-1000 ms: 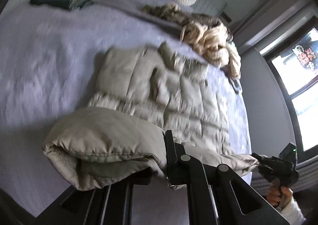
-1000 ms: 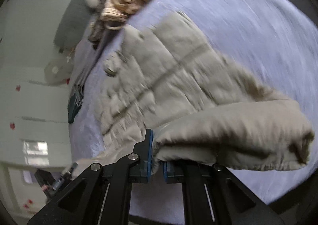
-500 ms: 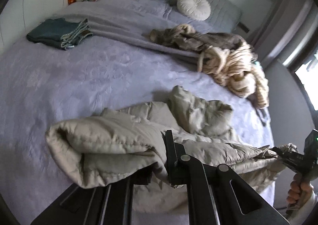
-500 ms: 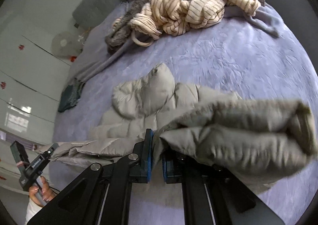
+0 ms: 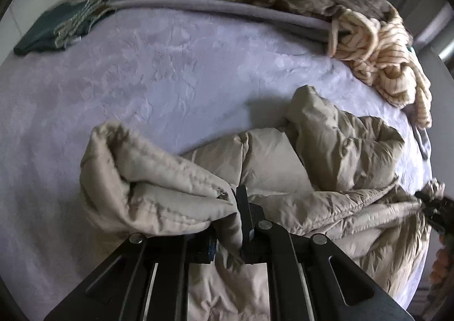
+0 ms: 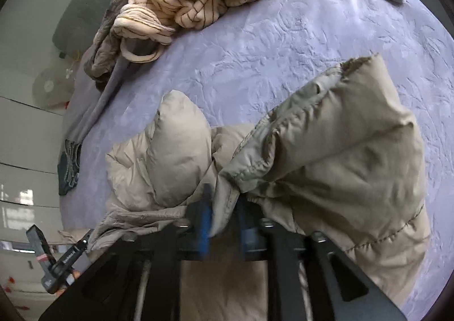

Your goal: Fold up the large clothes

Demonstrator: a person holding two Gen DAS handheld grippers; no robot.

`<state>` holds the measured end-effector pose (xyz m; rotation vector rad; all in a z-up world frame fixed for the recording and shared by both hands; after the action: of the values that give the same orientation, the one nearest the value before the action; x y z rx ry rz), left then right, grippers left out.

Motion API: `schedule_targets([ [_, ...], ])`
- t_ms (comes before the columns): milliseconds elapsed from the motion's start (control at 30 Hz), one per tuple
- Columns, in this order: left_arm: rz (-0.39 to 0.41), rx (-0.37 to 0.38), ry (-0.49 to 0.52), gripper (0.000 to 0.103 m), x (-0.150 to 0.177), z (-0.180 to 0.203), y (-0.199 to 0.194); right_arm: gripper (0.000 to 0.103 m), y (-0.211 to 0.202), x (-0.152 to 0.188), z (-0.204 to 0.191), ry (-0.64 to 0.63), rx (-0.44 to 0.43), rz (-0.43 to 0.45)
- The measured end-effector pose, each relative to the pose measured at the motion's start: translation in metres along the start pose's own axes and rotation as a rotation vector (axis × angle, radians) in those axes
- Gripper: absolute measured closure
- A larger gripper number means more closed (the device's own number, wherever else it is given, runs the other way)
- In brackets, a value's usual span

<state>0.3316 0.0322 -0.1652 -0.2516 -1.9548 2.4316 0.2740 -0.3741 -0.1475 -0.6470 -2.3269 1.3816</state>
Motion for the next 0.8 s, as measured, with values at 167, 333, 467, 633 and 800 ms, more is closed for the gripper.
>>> schedule_targets([
  [167, 0.194, -0.097, 0.046, 0.008, 0.021, -0.008, -0.055, 0.034, -0.033, 0.011, -0.008, -0.105, 0.042, 0.029],
  [333, 0.152, 0.0, 0.125, 0.036, 0.023, 0.011, -0.051, 0.085, -0.018, 0.03, -0.014, -0.18, 0.075, -0.042],
  [467, 0.089, 0.003, 0.23, 0.052, 0.033, 0.059, 0.004, 0.086, 0.02, 0.038, -0.026, -0.244, 0.061, -0.066],
  [633, 0.119, -0.118, 0.223, 0.052, 0.026, 0.082, 0.063, 0.091, 0.067, 0.02, -0.025, -0.261, 0.143, -0.017],
  [800, 0.114, -0.131, 0.177, 0.052, -0.009, 0.074, 0.078, 0.099, 0.083, -0.007, -0.02, -0.243, 0.132, -0.013],
])
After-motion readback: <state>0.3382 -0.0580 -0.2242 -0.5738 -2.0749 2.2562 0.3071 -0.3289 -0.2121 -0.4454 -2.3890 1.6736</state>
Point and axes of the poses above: each gripper's, at about its wrist camera, not at the fingertips, and y roughly the way its jaws point, z to its right, x to its underside, the point moved 4 cm from there along y, roughly the way its jaws point, and after that the axes turned 13 degrees about -z, right-handed, at the moved point
